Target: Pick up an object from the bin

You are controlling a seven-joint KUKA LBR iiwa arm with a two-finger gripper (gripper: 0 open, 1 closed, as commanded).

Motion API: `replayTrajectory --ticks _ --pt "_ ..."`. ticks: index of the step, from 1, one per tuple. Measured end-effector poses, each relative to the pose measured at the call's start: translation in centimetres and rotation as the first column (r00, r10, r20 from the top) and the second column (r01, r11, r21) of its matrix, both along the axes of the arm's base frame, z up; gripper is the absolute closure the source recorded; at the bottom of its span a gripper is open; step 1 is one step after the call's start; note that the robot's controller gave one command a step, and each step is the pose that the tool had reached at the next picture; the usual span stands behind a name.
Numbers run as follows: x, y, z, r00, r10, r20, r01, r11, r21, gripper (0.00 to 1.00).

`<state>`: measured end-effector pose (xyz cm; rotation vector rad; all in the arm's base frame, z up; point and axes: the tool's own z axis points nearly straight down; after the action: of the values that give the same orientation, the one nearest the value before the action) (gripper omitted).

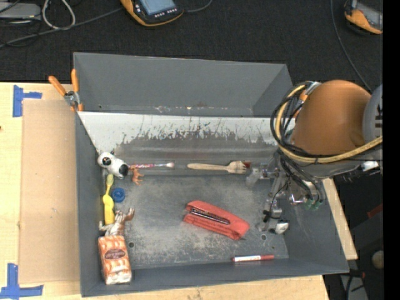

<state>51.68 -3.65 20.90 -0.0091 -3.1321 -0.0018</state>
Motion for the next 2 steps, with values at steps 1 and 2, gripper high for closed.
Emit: replayTrajectory --ticks 1,2 --pt "0.2 0.0 0.4 1.0 0.001 0.008 -0.001 1.0 -0.001 0.0" --pt "0.3 1.1 -5.5 0.996 -0.088 0.01 0.088 0.996 0.0 0.0"
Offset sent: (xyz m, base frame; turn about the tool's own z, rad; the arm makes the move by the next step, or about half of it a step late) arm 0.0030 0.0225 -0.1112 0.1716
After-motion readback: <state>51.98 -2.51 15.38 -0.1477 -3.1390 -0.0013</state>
